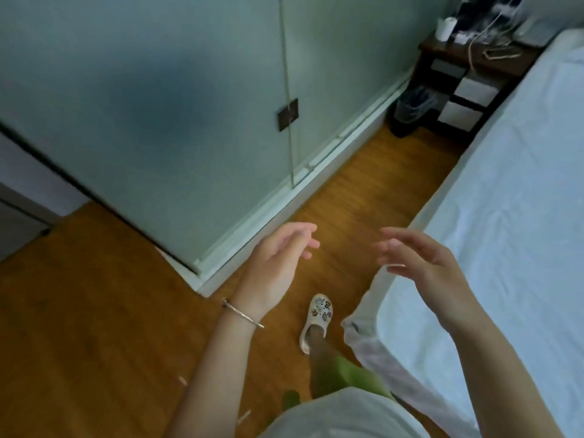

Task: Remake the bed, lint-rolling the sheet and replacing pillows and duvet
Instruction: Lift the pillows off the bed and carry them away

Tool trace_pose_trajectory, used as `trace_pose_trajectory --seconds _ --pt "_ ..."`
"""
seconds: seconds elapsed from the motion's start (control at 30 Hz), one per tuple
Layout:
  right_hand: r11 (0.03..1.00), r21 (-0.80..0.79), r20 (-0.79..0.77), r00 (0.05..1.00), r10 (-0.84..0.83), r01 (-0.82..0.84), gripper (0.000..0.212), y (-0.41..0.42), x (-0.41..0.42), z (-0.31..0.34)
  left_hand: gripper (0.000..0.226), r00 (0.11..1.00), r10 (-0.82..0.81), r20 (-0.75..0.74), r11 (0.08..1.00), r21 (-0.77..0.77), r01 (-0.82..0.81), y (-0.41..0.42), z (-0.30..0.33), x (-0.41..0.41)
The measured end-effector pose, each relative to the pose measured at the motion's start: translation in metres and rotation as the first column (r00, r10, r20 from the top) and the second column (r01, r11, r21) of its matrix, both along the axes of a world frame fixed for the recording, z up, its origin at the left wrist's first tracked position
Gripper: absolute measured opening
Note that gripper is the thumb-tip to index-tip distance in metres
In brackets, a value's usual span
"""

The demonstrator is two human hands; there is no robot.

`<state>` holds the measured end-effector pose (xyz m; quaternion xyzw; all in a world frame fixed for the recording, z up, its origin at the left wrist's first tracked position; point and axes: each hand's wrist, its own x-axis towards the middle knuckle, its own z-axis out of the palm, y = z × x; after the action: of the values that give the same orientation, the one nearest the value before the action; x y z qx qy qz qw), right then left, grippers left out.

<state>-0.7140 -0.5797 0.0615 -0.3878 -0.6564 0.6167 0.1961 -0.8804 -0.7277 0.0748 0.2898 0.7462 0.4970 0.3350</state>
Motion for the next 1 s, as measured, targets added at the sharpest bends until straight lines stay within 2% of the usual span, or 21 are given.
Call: trace_pose_trajectory --seconds 0.1,0.23,0.37,0.47,0.6,0.67,0.77,0.9,1.0 --pt "0.982 -0.048 0.044 0.983 -0.178 0.180 0.017 0.075 -0.023 -0.026 0.027 0.992 -0.109 0.061 0.993 -0.043 0.112 0.100 -0.025 -0.040" --pt "0.958 -0.017 0.047 0.957 -0.285 0.286 0.023 0.193 -0.055 -0.012 0.025 0.978 -0.180 0.102 0.980 -0.063 0.187 0.228 -0.021 -0.098" --pt "0.940 0.049 -0.014 0.941 -0.337 0.337 0.025 0.324 -0.107 0.025 0.018 0.985 -0.163 0.057 0.987 0.023 0.162 0.349 -0.002 -0.155" --pt "0.911 0.081 -0.068 0.914 -0.400 0.405 0.023 0.415 -0.148 0.029 0.019 0.993 -0.112 0.040 0.991 0.081 0.108 0.436 -0.004 -0.200" --pt "0.811 0.046 -0.120 0.809 -0.576 0.584 0.020 0.529 -0.182 0.009 0.017 0.994 -0.094 0.054 0.986 0.145 0.085 0.576 -0.019 -0.261" --pt "0.733 0.023 -0.112 0.730 -0.674 0.680 0.021 0.585 -0.184 0.007 0.026 0.984 -0.168 0.057 0.971 0.183 0.155 0.664 -0.014 -0.281" --pt "0.613 0.024 -0.122 0.611 -0.782 0.790 0.022 0.673 -0.176 0.026 0.025 0.925 -0.380 0.004 0.907 0.199 0.372 0.803 0.008 -0.287" --pt "0.466 0.011 -0.153 0.462 -0.874 0.885 0.022 0.772 -0.150 0.050 0.024 0.761 -0.647 -0.054 0.743 0.183 0.644 0.958 0.034 -0.255" --pt "0.348 -0.007 -0.142 0.343 -0.928 0.937 0.023 0.832 -0.131 0.034 0.026 0.659 -0.750 -0.053 0.643 0.174 0.746 1.056 0.026 -0.224"
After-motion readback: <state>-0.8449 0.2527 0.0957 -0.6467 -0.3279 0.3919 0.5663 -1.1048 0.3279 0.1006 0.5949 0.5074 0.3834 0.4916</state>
